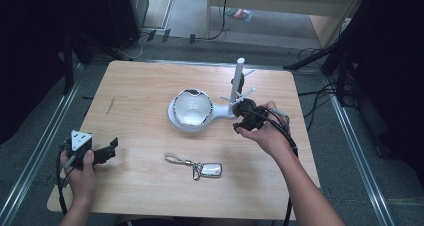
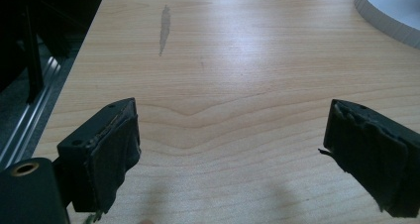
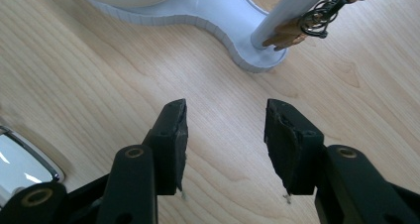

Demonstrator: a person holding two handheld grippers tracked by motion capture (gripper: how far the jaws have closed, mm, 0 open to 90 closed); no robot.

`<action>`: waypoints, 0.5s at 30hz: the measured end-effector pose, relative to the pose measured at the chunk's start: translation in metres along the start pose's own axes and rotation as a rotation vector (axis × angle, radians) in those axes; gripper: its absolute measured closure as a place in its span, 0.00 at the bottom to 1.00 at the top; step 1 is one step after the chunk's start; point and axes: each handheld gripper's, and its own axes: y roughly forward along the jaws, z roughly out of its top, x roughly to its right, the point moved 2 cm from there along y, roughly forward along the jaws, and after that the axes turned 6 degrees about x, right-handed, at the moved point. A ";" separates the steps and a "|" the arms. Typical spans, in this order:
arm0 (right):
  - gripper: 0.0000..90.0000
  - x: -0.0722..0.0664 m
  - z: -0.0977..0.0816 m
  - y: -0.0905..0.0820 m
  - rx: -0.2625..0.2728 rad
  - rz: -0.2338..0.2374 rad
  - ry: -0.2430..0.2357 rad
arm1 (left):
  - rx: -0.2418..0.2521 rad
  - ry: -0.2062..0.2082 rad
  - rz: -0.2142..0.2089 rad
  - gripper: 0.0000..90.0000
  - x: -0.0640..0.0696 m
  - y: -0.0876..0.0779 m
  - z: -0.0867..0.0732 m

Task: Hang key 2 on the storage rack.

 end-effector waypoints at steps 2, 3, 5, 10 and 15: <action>0.58 -0.001 0.000 0.000 0.000 0.003 -0.003 | 0.000 -0.002 0.000 0.08 0.000 0.000 0.000; 0.58 -0.003 0.001 0.000 -0.002 0.004 -0.006 | 0.000 -0.001 0.001 0.08 0.000 0.000 0.000; 0.58 -0.006 0.002 0.001 -0.002 0.012 -0.012 | 0.000 -0.002 0.000 0.08 0.000 0.000 0.000; 0.58 -0.012 0.004 0.002 -0.007 0.022 -0.025 | 0.000 -0.001 -0.001 0.08 0.000 0.000 0.000; 0.58 -0.019 0.008 0.004 -0.008 0.037 -0.032 | 0.000 -0.002 -0.001 0.08 0.000 0.000 0.000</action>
